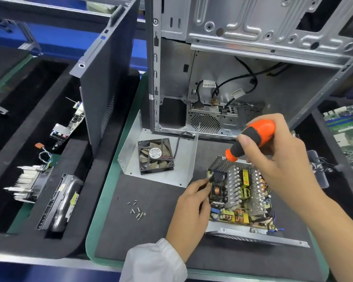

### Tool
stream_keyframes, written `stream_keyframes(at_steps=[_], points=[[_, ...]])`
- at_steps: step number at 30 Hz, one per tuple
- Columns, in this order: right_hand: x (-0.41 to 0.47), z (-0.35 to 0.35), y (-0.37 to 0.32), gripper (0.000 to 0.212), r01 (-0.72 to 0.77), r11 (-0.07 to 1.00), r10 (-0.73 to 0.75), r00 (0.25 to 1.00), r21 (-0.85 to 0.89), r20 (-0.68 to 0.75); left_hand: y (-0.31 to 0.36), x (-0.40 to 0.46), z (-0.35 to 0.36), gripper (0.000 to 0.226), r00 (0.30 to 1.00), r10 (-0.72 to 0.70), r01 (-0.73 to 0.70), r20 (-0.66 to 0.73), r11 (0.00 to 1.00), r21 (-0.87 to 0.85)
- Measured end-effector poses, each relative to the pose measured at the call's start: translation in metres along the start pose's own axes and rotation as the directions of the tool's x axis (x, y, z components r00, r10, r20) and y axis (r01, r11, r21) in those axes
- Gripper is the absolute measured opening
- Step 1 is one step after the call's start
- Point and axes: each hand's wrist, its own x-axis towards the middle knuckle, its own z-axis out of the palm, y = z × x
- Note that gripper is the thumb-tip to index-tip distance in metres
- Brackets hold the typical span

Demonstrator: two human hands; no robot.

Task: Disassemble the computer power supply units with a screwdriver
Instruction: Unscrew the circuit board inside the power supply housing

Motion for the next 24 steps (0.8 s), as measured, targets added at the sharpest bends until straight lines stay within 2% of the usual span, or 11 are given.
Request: stream_keyframes(at_steps=[2,5,8,11,15,18,20,22,24], points=[[0.006,-0.007,-0.006,0.031,-0.028,0.999,0.029,0.999,-0.026,0.037,0.002,-0.001,0.001,0.04,1.0,-0.007,0.007,0.004,1.0,0.005],[0.024,-0.025,-0.015,0.035,-0.027,0.961,0.073,0.985,-0.276,0.157,0.006,-0.002,0.001,0.041,1.0,-0.013,0.012,0.026,0.999,0.038],[0.042,-0.037,-0.027,0.049,-0.01,0.839,0.241,0.904,-0.544,0.354,0.012,-0.001,0.0,0.039,0.997,-0.025,0.021,0.075,0.999,0.05],[0.055,-0.039,-0.035,0.059,0.128,0.689,0.315,0.833,-0.713,0.454,0.019,-0.007,0.001,0.039,0.99,-0.035,0.029,0.138,0.999,0.043],[0.068,-0.044,-0.041,0.05,0.308,0.633,0.338,0.716,-0.711,0.611,0.022,-0.005,-0.005,0.04,0.978,-0.061,0.054,0.199,0.998,0.037],[0.074,-0.047,-0.045,0.041,0.454,0.633,0.27,0.629,-0.627,0.729,0.017,0.009,-0.01,0.041,0.976,-0.078,0.069,0.205,0.996,0.048],[0.074,-0.046,-0.048,0.034,0.533,0.621,0.223,0.583,-0.575,0.781,0.014,0.016,-0.006,0.05,0.975,-0.097,0.089,0.198,0.995,0.052],[0.074,-0.042,-0.051,0.027,0.61,0.576,0.197,0.542,-0.544,0.817,0.013,0.022,0.003,0.06,0.972,-0.144,0.148,0.184,0.989,-0.007],[0.074,-0.038,-0.053,0.019,0.697,0.499,0.134,0.526,-0.516,0.84,0.013,0.031,0.009,0.058,0.971,-0.182,0.201,0.157,0.973,-0.117]])
